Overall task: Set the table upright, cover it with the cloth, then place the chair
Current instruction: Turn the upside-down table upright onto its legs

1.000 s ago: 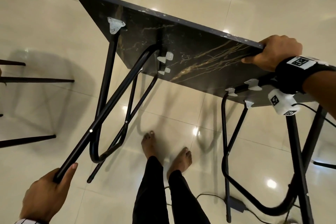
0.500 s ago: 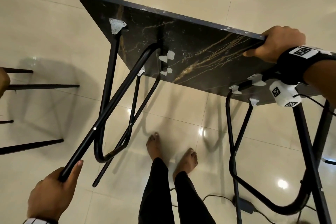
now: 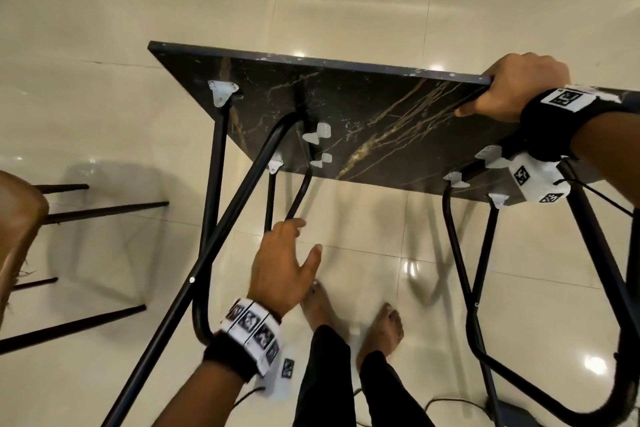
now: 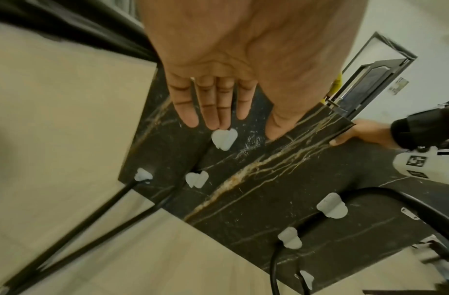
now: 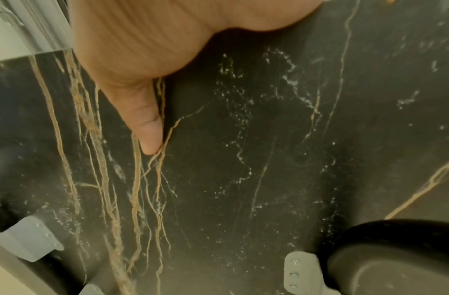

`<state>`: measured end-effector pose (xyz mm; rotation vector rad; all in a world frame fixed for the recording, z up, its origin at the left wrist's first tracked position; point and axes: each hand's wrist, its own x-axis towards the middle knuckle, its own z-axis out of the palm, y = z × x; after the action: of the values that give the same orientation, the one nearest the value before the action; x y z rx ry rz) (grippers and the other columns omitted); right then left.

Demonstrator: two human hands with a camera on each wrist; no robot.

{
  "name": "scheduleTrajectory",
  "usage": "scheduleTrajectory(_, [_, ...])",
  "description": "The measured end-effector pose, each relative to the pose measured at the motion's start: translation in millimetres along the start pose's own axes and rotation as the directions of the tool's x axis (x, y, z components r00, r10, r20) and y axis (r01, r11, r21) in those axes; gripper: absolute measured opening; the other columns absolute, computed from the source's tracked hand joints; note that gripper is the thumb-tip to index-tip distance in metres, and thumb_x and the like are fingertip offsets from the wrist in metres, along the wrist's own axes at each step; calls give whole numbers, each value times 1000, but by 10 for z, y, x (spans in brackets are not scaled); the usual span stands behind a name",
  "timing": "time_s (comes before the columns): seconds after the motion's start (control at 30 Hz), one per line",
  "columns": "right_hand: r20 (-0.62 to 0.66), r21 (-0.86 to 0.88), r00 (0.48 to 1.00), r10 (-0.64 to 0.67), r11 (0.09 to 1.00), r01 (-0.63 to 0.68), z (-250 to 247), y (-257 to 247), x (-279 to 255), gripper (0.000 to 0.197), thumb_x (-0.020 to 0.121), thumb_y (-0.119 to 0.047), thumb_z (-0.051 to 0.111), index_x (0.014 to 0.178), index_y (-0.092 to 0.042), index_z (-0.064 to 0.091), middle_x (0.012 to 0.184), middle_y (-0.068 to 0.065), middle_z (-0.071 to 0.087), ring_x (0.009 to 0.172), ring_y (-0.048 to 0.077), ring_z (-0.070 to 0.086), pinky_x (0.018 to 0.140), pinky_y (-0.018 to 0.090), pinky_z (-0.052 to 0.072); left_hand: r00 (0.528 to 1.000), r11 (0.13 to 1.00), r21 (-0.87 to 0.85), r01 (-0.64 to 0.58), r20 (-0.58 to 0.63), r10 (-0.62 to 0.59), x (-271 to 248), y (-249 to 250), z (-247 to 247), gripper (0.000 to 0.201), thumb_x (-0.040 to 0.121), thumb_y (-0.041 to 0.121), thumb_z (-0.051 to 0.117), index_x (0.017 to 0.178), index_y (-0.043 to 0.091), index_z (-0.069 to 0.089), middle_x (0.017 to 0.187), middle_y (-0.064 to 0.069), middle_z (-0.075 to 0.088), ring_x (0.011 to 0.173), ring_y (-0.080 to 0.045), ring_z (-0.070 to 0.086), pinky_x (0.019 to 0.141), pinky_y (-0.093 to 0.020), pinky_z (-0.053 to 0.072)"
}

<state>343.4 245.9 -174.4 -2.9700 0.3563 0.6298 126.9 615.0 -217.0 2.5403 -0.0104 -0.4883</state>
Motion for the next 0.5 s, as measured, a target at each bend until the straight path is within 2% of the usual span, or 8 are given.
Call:
scheduleTrajectory(0.07, [-13,-4,1000,-10,1000,10,11,23,-29,63,63,-75,75,93,-21,76,68,5,60,69,33,58,64,33,48,997,997,-68,26,80,-20,458,66,246,58,86,47,56,131,12,49,120,-5,59,109,-21,56,91,-32,45])
scheduleTrajectory(0.13, [-20,-6,1000,-5,1000,5,41,42,-47,62,62,-76,74,94,-23,76,70,5,62,70,33,59,65,34,49,990,992,-97,74,130,-61,922,109,431,60,86,36,66,134,7,45,126,-12,57,114,-27,57,95,-38,47])
scheduleTrajectory(0.2, [-36,-16,999,-11,1000,11,64,38,-20,63,62,-77,73,95,-23,76,71,6,63,68,33,58,64,34,48,980,964,-183,193,94,-178,1372,118,539,58,83,28,70,129,2,47,122,-18,59,112,-35,58,94,-43,48])
scheduleTrajectory(0.27, [-45,-17,999,-13,1000,12,72,48,-14,62,62,-75,74,96,-23,77,71,6,63,67,33,57,64,34,47,942,898,-295,327,19,-336,1690,119,593,57,81,22,71,128,0,47,120,-21,60,112,-38,58,94,-39,48])
scheduleTrajectory(0.37, [-63,-22,998,4,1000,-6,104,69,46,61,62,-75,74,98,-26,78,70,6,62,66,33,57,64,34,47,864,804,-359,474,13,-503,2093,88,638,72,85,23,71,144,3,35,139,-13,51,124,-32,52,100,-33,42])
scheduleTrajectory(0.4, [-71,-23,997,0,1000,-1,109,58,38,60,63,-74,74,98,-26,78,69,6,62,65,32,56,64,34,46,861,802,-361,477,10,-508,2186,65,636,67,88,21,69,143,1,37,136,-11,52,122,-31,53,97,-28,43])
scheduleTrajectory(0.47, [-85,-27,996,-3,1000,0,131,49,22,59,64,-73,73,97,-25,77,67,6,59,65,32,55,63,34,43,886,835,-338,433,-10,-463,2366,37,641,46,90,16,66,130,-1,51,118,-11,59,108,-28,58,85,-17,42])
scheduleTrajectory(0.5, [-93,-30,996,-6,1000,3,134,51,0,57,65,-72,73,96,-25,77,65,5,58,65,32,54,63,34,42,891,840,-352,412,-37,-452,2442,14,637,40,88,15,68,123,2,56,114,-11,62,107,-27,59,85,-17,42])
